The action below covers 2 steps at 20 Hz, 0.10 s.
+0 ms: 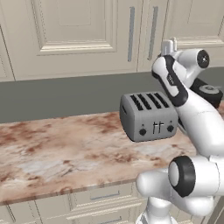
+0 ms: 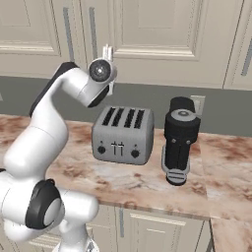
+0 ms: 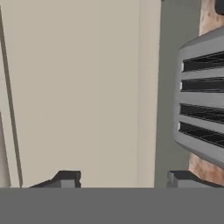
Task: Pick up the bar soap and dish brush from the sink, and place them back in the cabinet, and close the cabinet doors.
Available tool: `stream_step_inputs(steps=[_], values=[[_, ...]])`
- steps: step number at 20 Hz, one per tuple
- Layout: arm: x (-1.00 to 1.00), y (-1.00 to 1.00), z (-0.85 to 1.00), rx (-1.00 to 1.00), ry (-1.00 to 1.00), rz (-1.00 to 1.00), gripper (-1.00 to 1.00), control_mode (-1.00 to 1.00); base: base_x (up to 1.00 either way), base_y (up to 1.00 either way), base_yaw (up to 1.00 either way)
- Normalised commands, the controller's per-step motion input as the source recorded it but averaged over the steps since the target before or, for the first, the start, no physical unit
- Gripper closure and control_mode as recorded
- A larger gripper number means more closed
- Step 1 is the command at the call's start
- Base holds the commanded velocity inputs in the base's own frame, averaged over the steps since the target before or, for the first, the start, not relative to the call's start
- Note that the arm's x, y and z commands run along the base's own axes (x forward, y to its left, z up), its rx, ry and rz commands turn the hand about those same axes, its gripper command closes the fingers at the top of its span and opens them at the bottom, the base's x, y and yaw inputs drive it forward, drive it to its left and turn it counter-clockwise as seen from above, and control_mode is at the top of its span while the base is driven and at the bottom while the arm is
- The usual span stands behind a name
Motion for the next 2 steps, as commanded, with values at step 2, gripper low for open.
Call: stream_step_inputs(steps=[2], values=[[0.24, 0.01, 0.0, 0.0, 0.0, -0.03, -1.0, -1.0, 0.0, 0.0, 0.0]])
